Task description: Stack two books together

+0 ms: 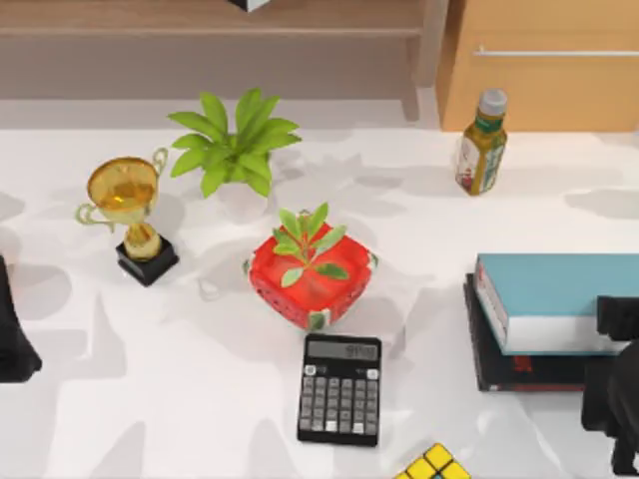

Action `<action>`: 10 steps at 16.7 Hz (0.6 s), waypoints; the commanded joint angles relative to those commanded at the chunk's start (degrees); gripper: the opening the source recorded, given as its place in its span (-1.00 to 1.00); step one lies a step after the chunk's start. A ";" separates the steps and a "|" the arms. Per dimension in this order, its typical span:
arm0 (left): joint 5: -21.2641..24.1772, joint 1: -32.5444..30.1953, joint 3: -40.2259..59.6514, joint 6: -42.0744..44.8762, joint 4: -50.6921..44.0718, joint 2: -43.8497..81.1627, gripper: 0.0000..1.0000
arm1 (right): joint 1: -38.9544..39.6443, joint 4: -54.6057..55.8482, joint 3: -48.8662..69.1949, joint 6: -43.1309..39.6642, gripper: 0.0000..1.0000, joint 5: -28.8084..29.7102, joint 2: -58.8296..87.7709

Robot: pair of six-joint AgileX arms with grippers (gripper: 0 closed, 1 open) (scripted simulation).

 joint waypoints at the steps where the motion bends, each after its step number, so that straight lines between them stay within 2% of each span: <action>1: 0.00 0.00 0.00 0.00 0.00 0.00 1.00 | 0.00 0.00 0.00 0.00 -1.00 0.00 0.00; 10: 0.00 0.00 0.00 0.00 0.00 0.00 1.00 | -1.13 2.44 0.12 -0.82 -1.00 -0.87 2.07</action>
